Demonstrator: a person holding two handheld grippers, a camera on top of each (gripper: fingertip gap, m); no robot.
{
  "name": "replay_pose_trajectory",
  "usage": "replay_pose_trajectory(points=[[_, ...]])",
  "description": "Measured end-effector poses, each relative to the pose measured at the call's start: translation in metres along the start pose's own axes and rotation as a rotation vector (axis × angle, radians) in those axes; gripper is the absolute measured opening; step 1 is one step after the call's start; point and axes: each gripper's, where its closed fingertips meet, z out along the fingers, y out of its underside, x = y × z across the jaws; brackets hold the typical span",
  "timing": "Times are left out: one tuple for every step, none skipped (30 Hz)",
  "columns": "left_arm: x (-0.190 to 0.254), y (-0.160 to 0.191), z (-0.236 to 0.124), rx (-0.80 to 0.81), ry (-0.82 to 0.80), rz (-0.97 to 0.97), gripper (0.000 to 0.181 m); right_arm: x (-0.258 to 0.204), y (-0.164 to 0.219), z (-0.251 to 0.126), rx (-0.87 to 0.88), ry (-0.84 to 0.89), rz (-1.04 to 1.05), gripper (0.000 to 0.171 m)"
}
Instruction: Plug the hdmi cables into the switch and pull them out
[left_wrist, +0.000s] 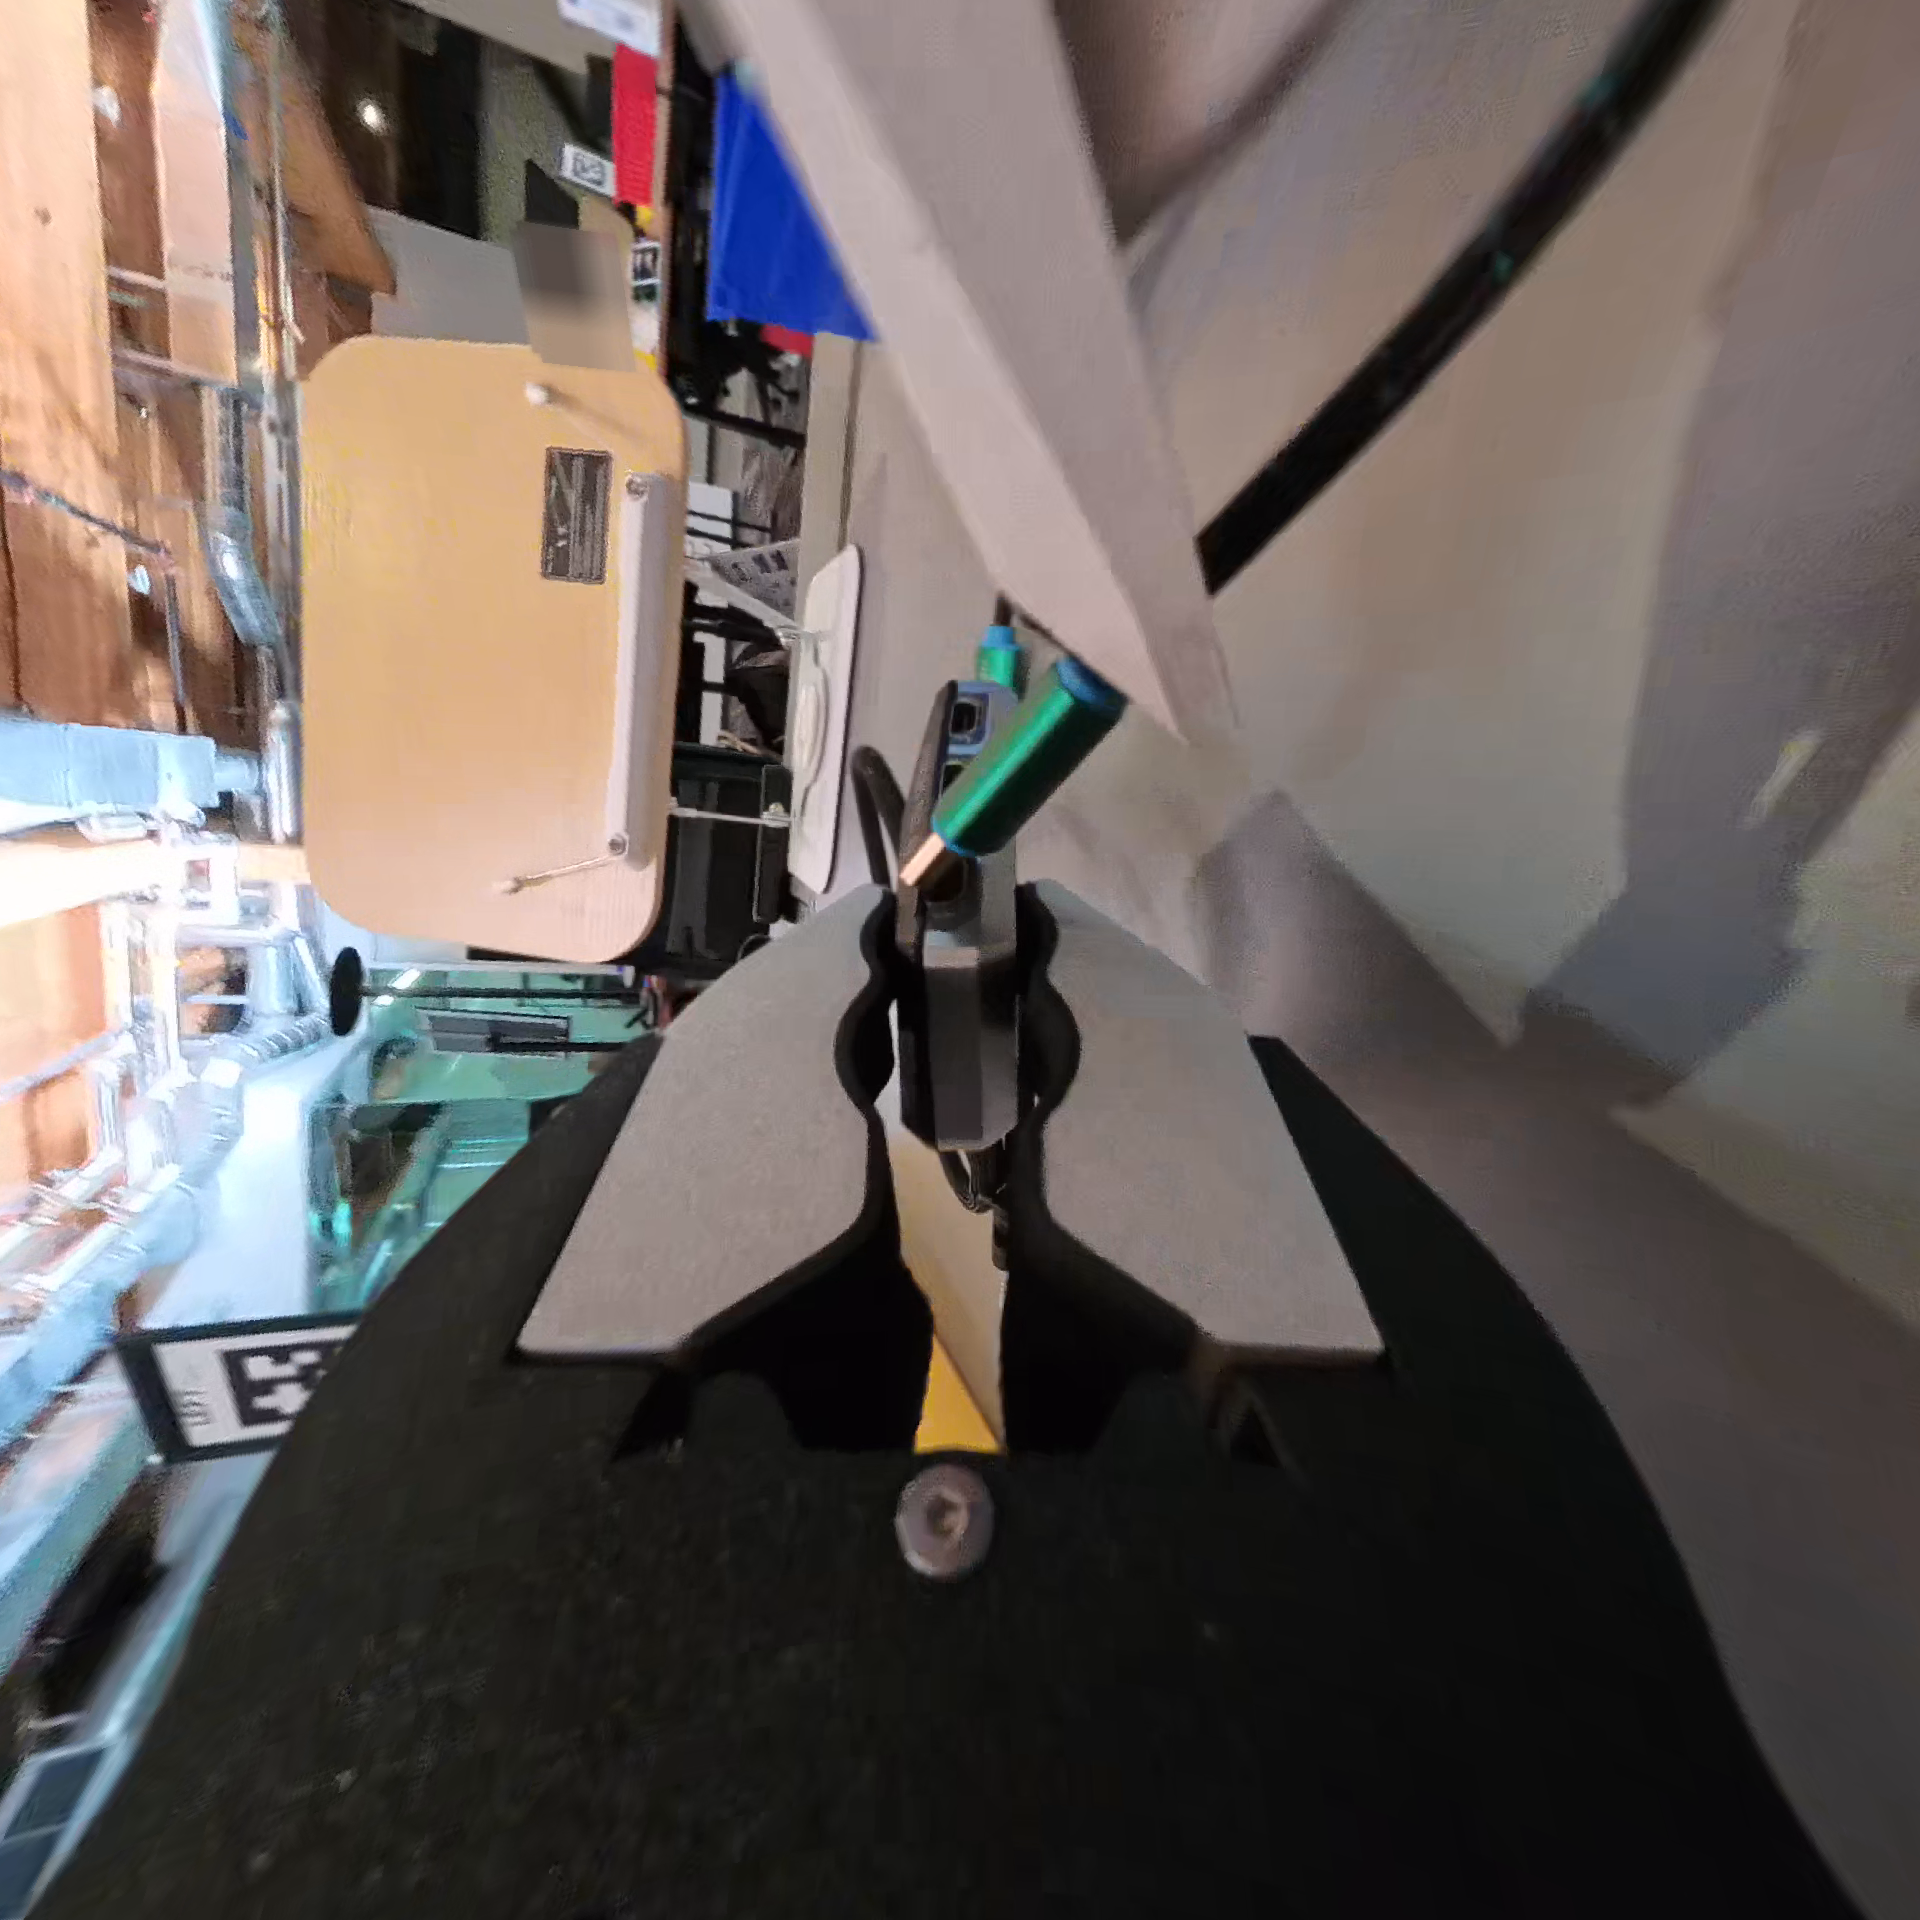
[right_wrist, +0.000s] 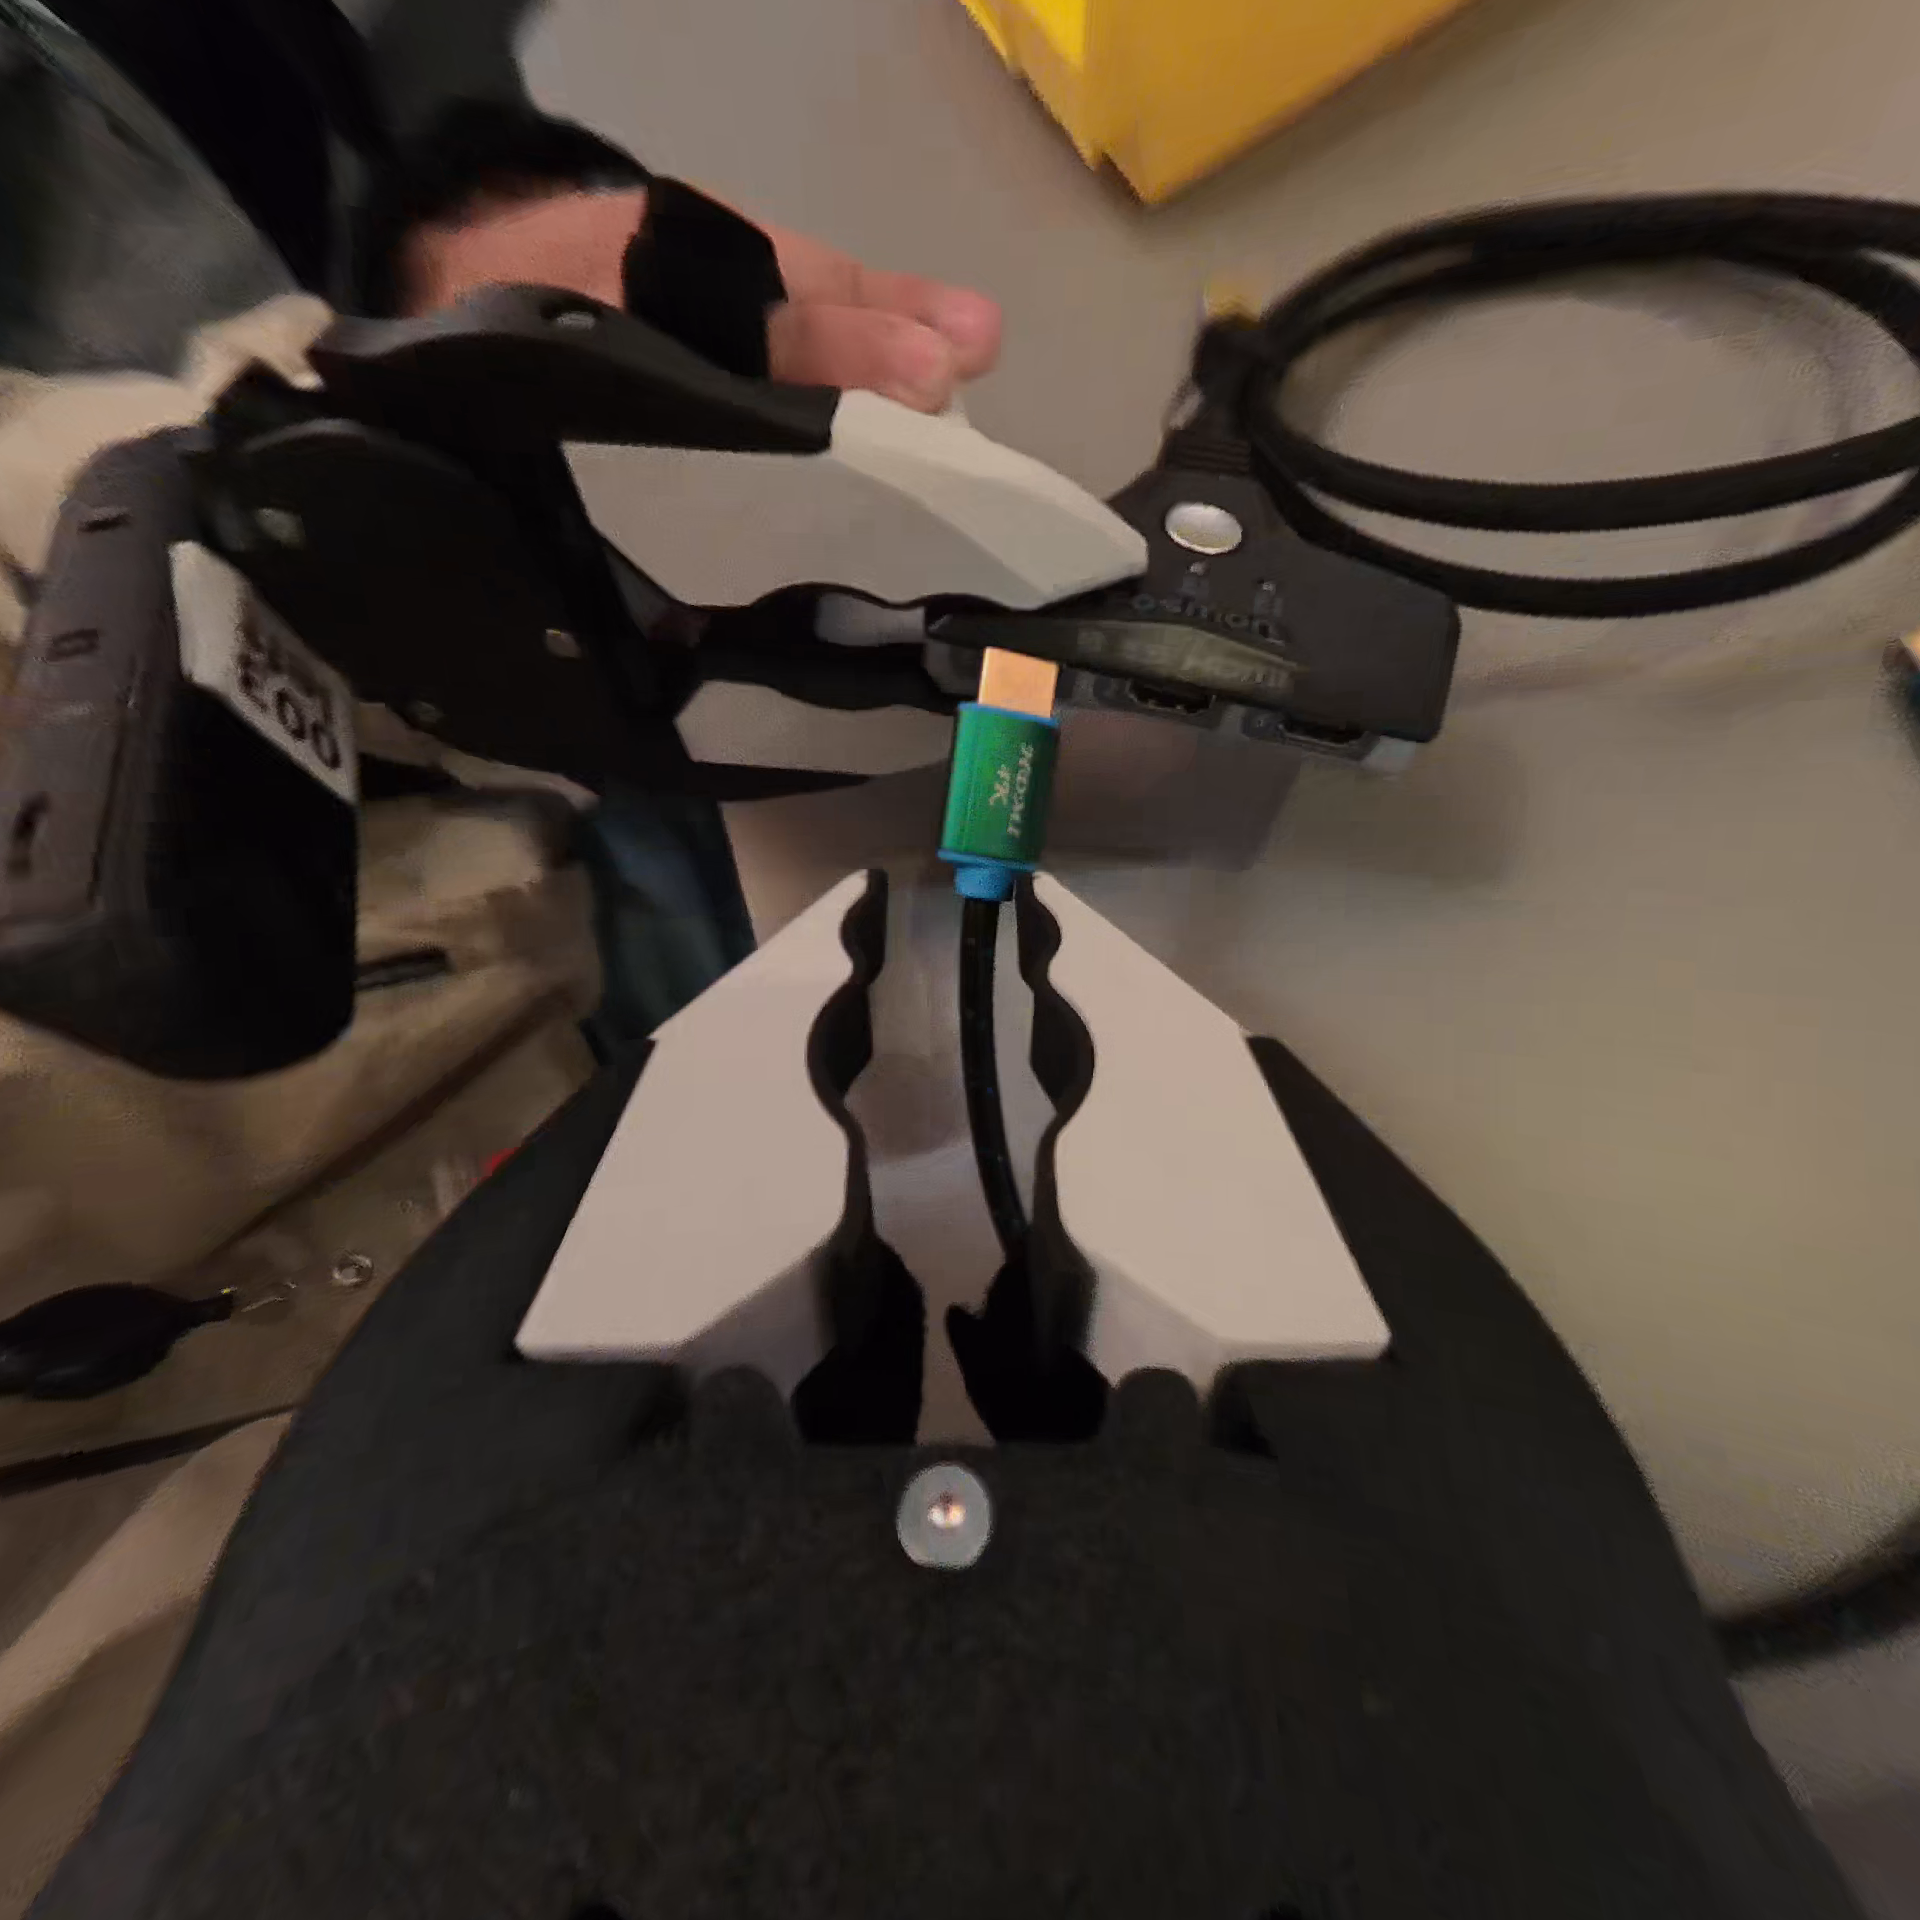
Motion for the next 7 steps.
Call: replay_pose_trajectory(points=[[-0.002, 0.000, -0.001, 0.002, -0.003, -0.012, 0.020, -0.001, -0.003, -0.001, 0.060, -0.042, 0.002, 0.022], [-0.002, 0.001, -0.001, 0.003, -0.003, -0.007, 0.020, -0.001, -0.005, -0.002, 0.116, -0.084, 0.017, 0.020], [-0.001, 0.001, -0.001, 0.002, 0.001, 0.008, 0.020, -0.001, -0.005, -0.002, 0.154, -0.124, 0.041, 0.019], [0.002, 0.002, -0.001, 0.001, 0.005, 0.024, 0.020, 0.000, -0.004, -0.001, 0.180, -0.156, 0.067, 0.018], [0.004, 0.003, -0.001, 0.003, 0.009, 0.043, 0.020, 0.002, -0.003, 0.001, 0.200, -0.176, 0.101, 0.016], [0.006, 0.004, 0.000, -0.004, 0.012, 0.067, 0.020, 0.004, -0.001, 0.004, 0.203, -0.186, 0.132, 0.011], [0.009, 0.006, 0.001, -0.017, 0.015, 0.093, 0.020, 0.005, 0.001, 0.006, 0.196, -0.191, 0.158, 0.009]])
